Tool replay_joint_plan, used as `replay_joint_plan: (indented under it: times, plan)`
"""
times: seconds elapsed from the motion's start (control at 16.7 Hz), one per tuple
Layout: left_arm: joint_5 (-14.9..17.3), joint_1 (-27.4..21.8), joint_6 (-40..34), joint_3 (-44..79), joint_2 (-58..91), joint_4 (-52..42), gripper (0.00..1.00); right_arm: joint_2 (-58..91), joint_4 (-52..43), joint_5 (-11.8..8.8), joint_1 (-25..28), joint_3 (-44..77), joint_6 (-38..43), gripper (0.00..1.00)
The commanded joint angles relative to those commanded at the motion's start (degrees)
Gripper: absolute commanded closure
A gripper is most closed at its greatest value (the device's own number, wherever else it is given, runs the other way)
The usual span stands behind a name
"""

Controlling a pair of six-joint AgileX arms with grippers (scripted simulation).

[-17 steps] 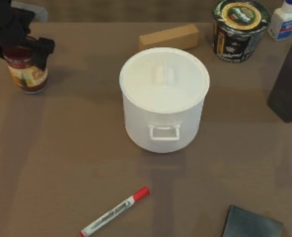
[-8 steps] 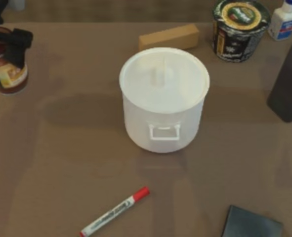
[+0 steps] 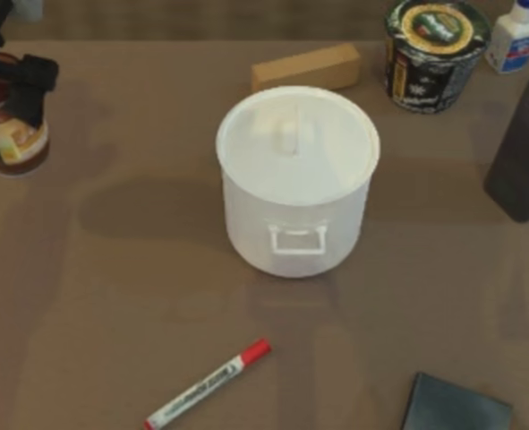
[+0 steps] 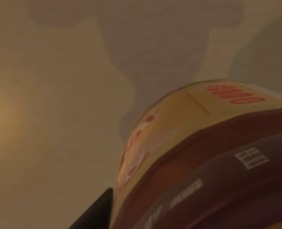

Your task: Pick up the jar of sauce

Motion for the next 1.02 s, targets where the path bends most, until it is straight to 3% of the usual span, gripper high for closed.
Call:
replay_joint_plan:
  times: [0.24, 0.66, 1.02]
  plan:
    - [-1.6, -4.2, -8.2, -3.2, -0.4, 2.8, 1.00, 0.0, 0.0, 0.0, 0.0, 0.0, 0.0, 0.00]
    - [-5.9, -14.8, -31.1, -12.0, -1.6, 10.0, 1.00, 0.0, 0.0, 0.0, 0.0, 0.0, 0.0, 0.00]
    - [-7.0, -17.3, -35.6, -14.1, -2.1, 11.9, 1.00, 0.0, 0.0, 0.0, 0.0, 0.0, 0.0, 0.00]
